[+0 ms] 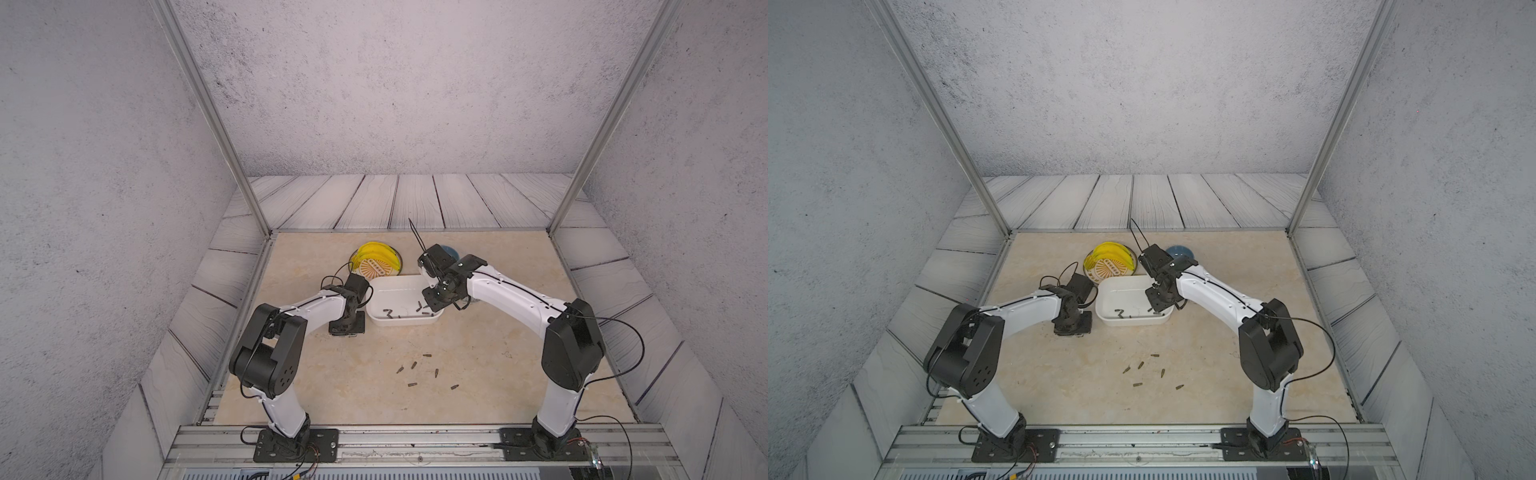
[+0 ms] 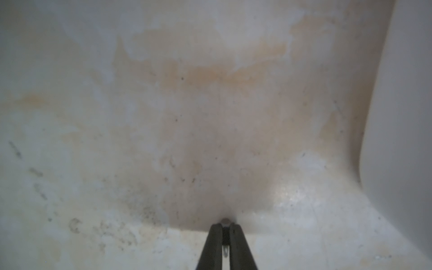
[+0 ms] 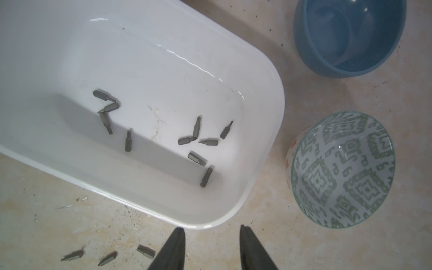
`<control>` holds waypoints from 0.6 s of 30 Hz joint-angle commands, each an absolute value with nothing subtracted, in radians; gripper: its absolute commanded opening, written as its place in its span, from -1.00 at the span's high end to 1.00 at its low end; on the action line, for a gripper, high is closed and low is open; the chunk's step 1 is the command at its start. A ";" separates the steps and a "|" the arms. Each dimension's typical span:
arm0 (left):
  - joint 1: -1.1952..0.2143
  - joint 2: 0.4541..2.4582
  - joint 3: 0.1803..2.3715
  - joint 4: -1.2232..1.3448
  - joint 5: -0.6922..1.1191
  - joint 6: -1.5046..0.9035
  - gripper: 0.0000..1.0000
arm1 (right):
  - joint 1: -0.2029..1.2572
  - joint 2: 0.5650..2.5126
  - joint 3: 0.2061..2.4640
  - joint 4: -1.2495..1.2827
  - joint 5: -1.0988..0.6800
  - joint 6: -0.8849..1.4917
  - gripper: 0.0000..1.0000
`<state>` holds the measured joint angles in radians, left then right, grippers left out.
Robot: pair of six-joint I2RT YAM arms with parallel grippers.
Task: Put the bit on the desktop into the storage box
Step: Pick up the screwdriver bit from the center of the board, then place the screwdriver bit in the storage box.
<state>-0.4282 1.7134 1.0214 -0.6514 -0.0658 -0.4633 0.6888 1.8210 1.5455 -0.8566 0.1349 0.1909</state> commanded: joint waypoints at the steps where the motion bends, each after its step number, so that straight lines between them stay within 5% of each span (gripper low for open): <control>1: -0.429 1.638 1.117 -0.791 -0.102 -0.433 1.00 | 0.687 1.783 1.541 -0.858 0.158 0.207 0.14; 9: -0.433 1.581 1.306 -0.894 -0.074 -0.383 1.00 | 0.686 1.731 1.523 -0.886 0.181 0.254 0.14; 18: -0.534 1.791 1.641 -0.946 -0.016 -0.359 1.00 | 0.689 1.540 1.283 -0.863 0.131 0.375 0.14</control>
